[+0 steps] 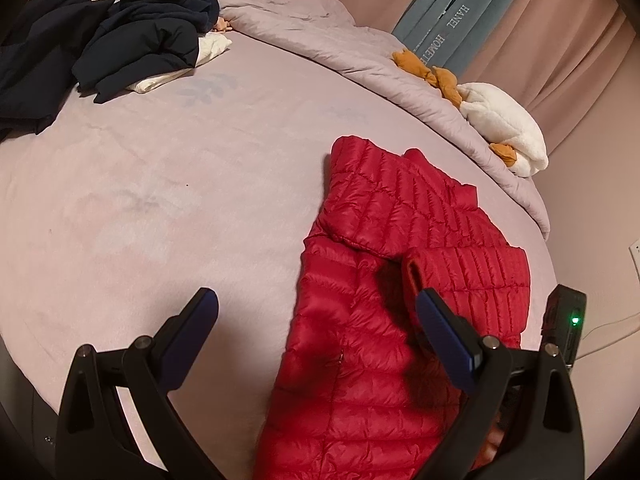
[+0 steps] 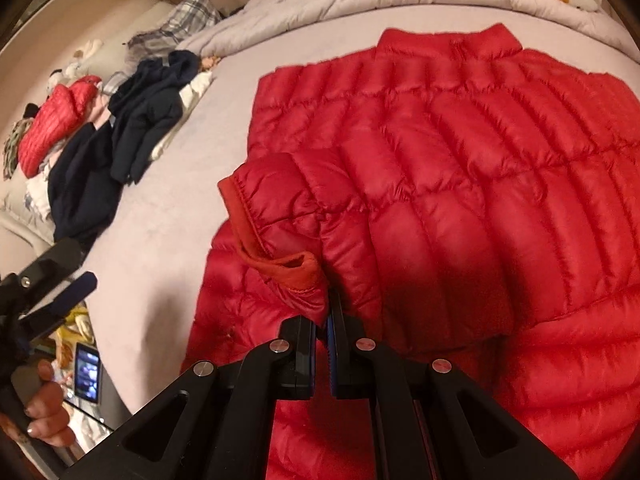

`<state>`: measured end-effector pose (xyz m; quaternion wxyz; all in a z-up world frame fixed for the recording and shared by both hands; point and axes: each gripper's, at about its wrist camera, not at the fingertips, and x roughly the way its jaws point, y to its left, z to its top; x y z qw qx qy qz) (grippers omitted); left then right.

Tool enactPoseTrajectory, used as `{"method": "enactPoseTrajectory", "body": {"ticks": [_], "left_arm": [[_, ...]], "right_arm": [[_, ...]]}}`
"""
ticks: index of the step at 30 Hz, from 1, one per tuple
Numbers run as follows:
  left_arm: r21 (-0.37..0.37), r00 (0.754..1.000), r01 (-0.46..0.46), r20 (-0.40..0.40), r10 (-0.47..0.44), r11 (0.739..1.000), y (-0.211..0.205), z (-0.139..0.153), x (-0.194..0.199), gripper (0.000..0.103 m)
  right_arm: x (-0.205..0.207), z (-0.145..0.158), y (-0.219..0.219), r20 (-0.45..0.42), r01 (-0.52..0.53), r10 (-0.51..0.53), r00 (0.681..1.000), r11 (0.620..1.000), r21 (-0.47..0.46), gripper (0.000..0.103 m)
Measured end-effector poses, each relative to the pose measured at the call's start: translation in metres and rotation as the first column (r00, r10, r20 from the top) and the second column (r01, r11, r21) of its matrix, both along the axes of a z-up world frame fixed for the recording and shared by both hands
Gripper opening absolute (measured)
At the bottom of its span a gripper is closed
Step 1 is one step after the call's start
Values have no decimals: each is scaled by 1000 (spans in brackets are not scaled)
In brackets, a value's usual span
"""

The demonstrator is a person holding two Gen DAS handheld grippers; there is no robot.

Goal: Fold large clothes
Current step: 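Carry the sleeve across the jacket front and lower it with the right tool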

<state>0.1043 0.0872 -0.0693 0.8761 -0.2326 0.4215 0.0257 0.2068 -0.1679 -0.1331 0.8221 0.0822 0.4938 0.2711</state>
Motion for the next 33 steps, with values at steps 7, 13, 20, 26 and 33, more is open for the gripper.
{"method": "enactPoseTrajectory", "body": {"ticks": [7,13,20,26,33], "left_arm": [[-2,1000,-2,-11,2,1000,1,-3,1,99],[-3,1000,5,-21,-6,1000,-2,-6,2,100],[-2,1000,9,-29,-9,1000,-3,-8,3,100],[-2,999,10,-35,-10,1000,-4,-10,3,100],[-4,999,10,-34,-10,1000,-4,-12,4,100]], "right_arm": [[2,-10,1,-27,6,-6,1000,1000,-10,6],[5,-17,4,-47,9,-10,999,1000,-20,6],[7,-21,5,-58,7,-8,998,1000,-30,6],[7,-23,5,-63,7,-9,998,1000,-30,6],[8,-26,6,-71,9,-11,997,999,-32,6]]}}
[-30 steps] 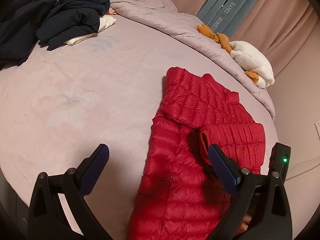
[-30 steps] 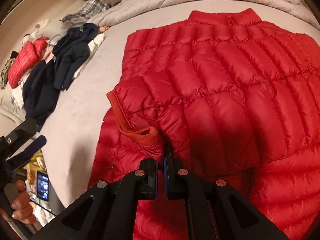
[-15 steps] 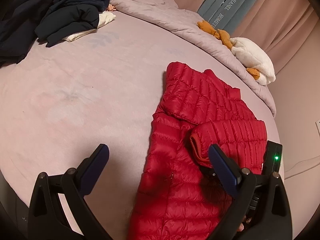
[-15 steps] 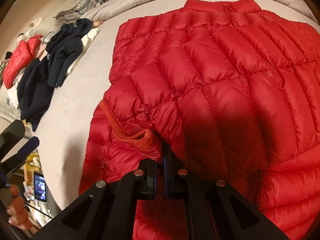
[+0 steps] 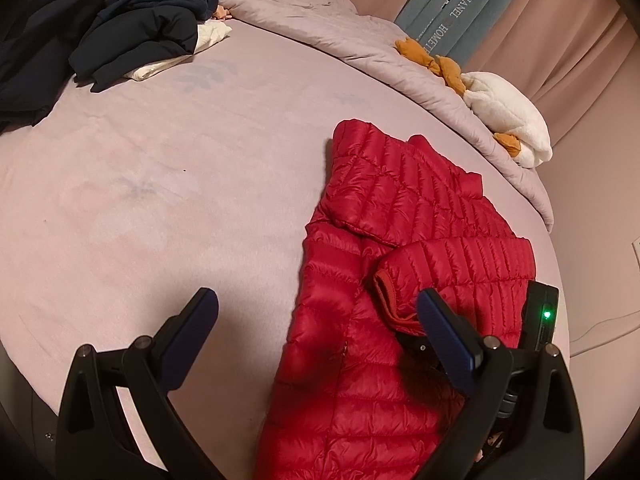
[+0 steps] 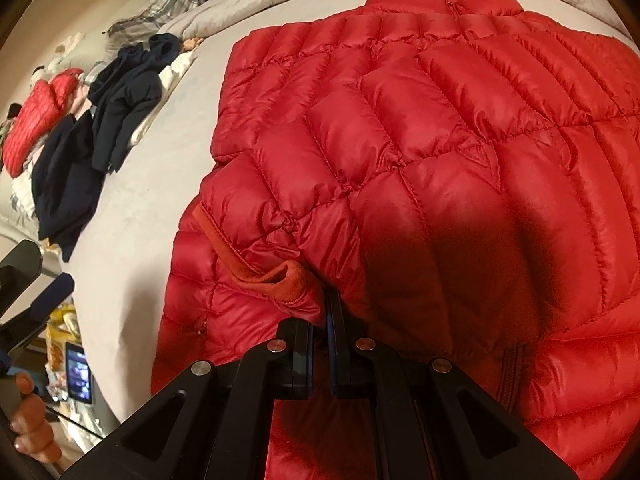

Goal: Fold large clothes
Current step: 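Carry the sleeve across the jacket front and lower it with the right tool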

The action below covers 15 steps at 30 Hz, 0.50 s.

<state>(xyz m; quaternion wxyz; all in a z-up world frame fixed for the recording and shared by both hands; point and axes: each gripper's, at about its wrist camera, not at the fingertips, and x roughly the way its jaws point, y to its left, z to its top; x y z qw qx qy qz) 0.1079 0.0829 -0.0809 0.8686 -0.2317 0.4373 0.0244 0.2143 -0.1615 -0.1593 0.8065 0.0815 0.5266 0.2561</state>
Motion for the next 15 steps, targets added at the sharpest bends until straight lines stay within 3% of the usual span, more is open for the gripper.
{"method": "enactPoseTrajectory", "body": {"ticks": [15], "left_arm": [[8,1000,9,-7,-9,1000,-4,1,-1,100]], "right_arm": [[3,-3,0,-15,13,-13,1000,1000,14,6]]}}
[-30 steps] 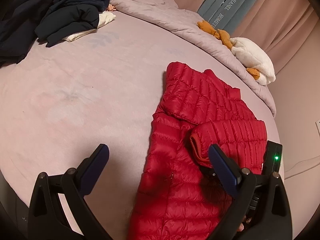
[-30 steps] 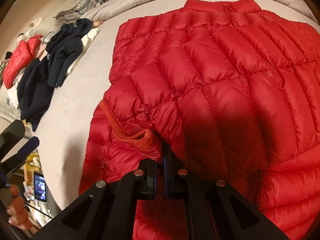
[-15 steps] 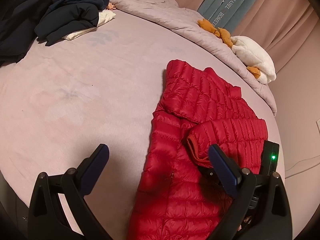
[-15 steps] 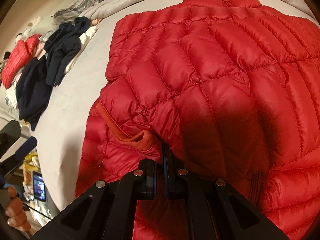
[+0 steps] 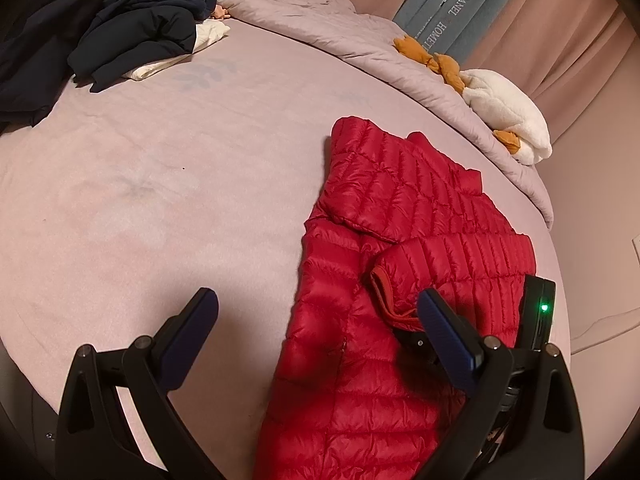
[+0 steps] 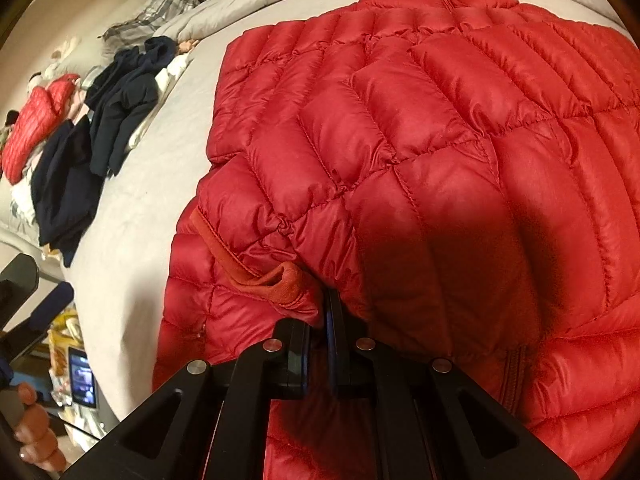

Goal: Fold large clothes
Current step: 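Carry the sleeve across the jacket front and lower it with the right tool, then open the right tool and withdraw it above the jacket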

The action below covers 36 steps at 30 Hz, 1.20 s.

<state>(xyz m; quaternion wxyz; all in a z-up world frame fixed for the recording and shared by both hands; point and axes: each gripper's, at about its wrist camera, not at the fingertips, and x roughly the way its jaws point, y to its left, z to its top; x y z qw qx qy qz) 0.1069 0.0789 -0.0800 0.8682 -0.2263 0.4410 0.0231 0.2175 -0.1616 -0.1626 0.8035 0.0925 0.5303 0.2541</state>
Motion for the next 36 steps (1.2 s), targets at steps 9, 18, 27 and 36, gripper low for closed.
{"method": "enactPoseTrajectory", "body": {"ticks": [9,18,27,36], "left_arm": [[13,1000,2,11,-2,1000,-2,5,-4,100],[13,1000,-2,11,2,1000,-3,6,-1,100],[-20,999,49,17,-48,999,-17,2,10,99],[-43,995,93,-20,-94,995,-34,-13,26,94]], "right_arm": [[-10,20,-7,47,-26,28,998,999,-32,16],[-36,69,-51,188,29,-38,981,998,51,68],[-48,89,-106,323,257,-241,915,966,-7,73],[-50,77,-152,283,398,-386,878,917,13,74]]}}
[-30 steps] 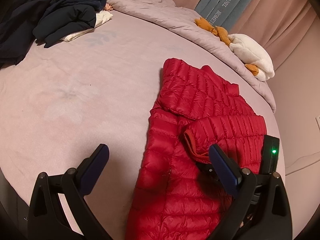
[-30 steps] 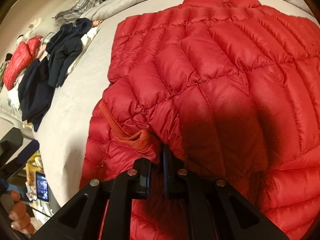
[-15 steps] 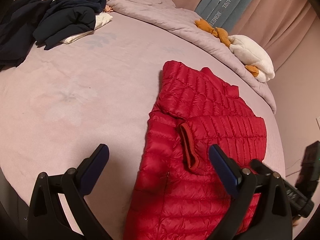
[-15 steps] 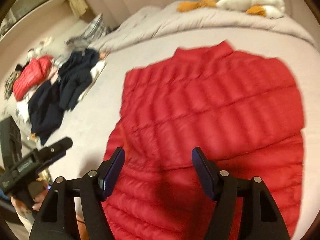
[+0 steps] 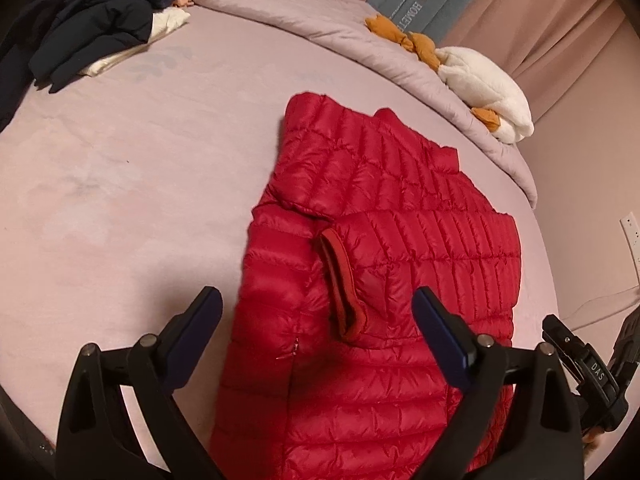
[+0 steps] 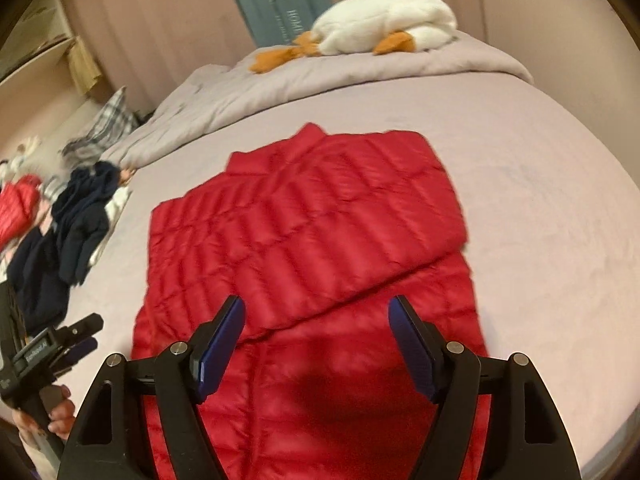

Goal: Fold large clothes

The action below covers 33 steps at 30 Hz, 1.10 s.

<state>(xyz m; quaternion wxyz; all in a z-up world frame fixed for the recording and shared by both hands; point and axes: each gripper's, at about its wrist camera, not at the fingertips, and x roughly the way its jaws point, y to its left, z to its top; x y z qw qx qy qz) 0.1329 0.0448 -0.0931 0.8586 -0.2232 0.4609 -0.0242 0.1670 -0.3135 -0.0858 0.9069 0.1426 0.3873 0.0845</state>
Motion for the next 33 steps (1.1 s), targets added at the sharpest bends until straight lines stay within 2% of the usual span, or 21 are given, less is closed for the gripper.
{"method": "enactPoseTrajectory", "body": {"ticks": [6,18,26,29,30,32,33], "left_arm": [[11,999,22,-33,-21,1000,-12,-11,8,91],[30,995,56,-84,-53,998,-24,-29,21,90],[-29,992,91,-86,-94,995,-29,-42,31,90],[-65,990,103,-94,-109,992,-32,-50,37,86],[-80,989,103,-97,-110,992,-32,-54,40,82],[-107,989,107,-88,-116,989,-33,-58,43,63],[-132,988,121,-81,-132,984,-34,-61,46,41]], "right_arm": [[-6,-13,-25,-34,47,-46,998,999,17,74],[-13,-26,-48,-75,107,-102,992,992,60,74],[-16,-29,-53,-85,124,-118,989,990,66,74],[-16,-31,-53,-93,127,-121,988,990,65,74],[-15,-32,-53,-95,128,-122,988,990,65,74],[-15,-33,-53,-97,131,-124,988,989,66,74],[-15,-34,-53,-98,132,-125,987,989,67,74]]}}
